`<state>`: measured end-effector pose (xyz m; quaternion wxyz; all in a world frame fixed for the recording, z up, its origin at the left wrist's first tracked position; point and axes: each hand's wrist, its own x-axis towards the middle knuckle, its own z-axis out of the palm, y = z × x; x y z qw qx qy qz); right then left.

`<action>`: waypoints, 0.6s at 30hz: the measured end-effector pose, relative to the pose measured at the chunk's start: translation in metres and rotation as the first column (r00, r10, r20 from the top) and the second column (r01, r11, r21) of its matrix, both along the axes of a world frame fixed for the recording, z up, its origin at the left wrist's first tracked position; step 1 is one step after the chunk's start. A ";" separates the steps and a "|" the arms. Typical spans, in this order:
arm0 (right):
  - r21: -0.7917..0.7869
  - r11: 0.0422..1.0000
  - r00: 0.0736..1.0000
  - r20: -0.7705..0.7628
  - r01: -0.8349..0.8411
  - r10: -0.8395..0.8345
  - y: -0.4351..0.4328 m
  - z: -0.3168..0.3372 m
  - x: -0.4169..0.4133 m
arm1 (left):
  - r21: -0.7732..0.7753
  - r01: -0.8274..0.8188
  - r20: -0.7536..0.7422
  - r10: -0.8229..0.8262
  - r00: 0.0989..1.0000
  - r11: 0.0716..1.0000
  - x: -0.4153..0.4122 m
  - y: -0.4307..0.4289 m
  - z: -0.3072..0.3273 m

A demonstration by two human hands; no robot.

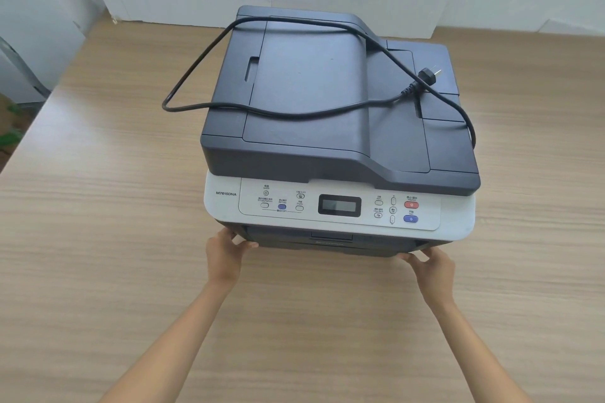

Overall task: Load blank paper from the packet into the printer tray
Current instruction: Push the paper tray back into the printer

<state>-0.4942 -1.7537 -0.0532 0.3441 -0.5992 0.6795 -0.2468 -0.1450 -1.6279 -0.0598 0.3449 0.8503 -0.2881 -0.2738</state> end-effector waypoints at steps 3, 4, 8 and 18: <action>0.017 1.000 1.000 -0.021 0.007 -0.007 -0.001 -0.002 -0.002 | 0.023 0.001 -0.026 -0.001 1.000 1.000 0.003 0.000 0.000; 0.026 1.000 1.000 -0.027 0.008 -0.007 0.000 -0.001 -0.002 | 0.027 0.001 -0.032 -0.001 1.000 1.000 0.003 0.000 0.001; 0.049 0.999 0.997 -0.079 0.001 0.003 0.001 0.003 0.000 | 0.034 0.014 -0.062 -0.012 0.998 0.999 0.003 -0.001 0.003; 0.296 0.950 0.991 -0.056 -0.096 0.118 0.031 0.053 0.015 | 0.205 0.250 -0.197 -0.210 0.958 0.946 -0.031 0.008 0.056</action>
